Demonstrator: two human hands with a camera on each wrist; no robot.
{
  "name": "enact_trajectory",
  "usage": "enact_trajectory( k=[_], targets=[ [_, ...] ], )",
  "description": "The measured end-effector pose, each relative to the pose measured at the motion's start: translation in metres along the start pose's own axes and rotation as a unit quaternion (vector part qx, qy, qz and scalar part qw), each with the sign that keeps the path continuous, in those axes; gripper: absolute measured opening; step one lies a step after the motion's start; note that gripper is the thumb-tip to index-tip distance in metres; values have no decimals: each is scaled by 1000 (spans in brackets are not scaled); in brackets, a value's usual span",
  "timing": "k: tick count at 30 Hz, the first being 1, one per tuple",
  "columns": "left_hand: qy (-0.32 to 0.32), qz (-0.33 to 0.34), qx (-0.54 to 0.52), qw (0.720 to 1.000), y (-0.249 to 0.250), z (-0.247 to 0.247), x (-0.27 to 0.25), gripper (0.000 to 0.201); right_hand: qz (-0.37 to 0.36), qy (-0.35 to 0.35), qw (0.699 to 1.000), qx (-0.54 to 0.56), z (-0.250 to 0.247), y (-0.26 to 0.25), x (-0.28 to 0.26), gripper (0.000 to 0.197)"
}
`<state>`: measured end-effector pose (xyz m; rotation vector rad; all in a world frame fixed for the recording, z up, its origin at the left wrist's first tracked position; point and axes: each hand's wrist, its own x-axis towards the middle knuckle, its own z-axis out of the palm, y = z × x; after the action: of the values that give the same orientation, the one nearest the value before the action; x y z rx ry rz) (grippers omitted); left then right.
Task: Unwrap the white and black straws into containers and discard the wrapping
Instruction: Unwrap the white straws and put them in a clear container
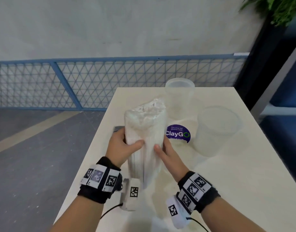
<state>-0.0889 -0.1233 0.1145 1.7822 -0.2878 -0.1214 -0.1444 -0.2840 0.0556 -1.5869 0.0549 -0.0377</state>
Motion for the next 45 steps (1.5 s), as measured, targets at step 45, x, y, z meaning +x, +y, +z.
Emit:
enact_trajectory(
  k=[45],
  targets=[
    [-17,-86,-19,996,-21,97,21,51,-59,242,968,2,-93,-32,-17,29]
  ],
)
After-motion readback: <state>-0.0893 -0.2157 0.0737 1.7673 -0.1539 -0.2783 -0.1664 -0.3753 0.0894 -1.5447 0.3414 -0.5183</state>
